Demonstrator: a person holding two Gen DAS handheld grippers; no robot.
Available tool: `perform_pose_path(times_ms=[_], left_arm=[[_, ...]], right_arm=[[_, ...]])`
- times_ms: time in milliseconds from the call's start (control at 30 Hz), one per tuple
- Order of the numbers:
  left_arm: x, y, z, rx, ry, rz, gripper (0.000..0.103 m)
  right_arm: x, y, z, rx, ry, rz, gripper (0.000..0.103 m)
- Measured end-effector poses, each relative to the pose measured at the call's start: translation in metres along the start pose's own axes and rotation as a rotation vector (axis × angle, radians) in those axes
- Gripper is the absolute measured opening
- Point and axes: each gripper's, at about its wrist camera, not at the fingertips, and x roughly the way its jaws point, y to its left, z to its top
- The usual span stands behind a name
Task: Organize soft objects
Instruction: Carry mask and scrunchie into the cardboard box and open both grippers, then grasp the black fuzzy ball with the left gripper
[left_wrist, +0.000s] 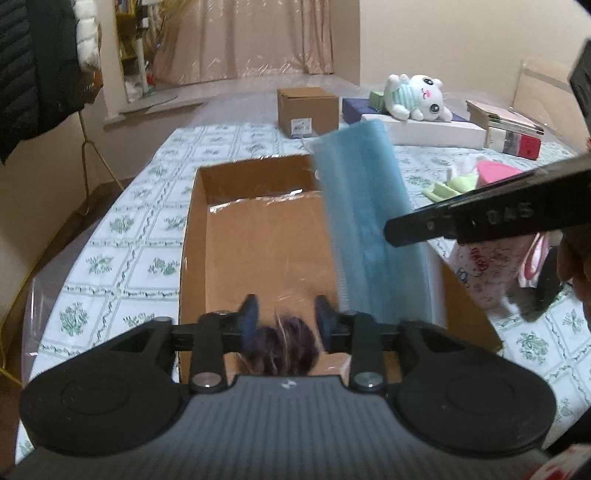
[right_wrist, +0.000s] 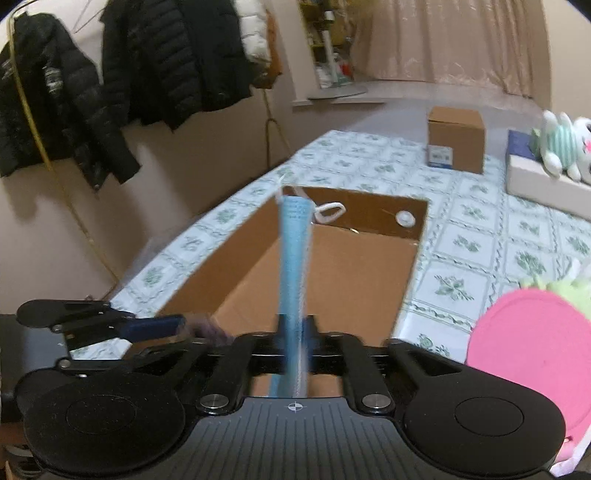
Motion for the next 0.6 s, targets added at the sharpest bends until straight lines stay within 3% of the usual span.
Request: perform_pose_path(times_ms=[33,67,367,600], left_arm=[[0.002,0.002,-0.001,-0.008,0.000,0.000,0.038],[0.003,0.004,-0.002,-0.016,0.000,-0.001,0.040],[-0.017,0.003,-0.008,-0.039,-0.037,0.019,0.042],[-0.054,-0.013,-0.012,-0.069,-0.086,0.034,0.053]], right_arm=[[-0.004,0.000,-0.001,0.003,-0.018,0.017,0.066],[-0.006,-0.001,-0.002,0.004,-0.030,0.019,0.068],[-0.053,0.017,0.000,-0.014,-0.143,0.050,0.068],[-0.137,0.028,-0.013,-0.053,-0.321,0.025,0.068]])
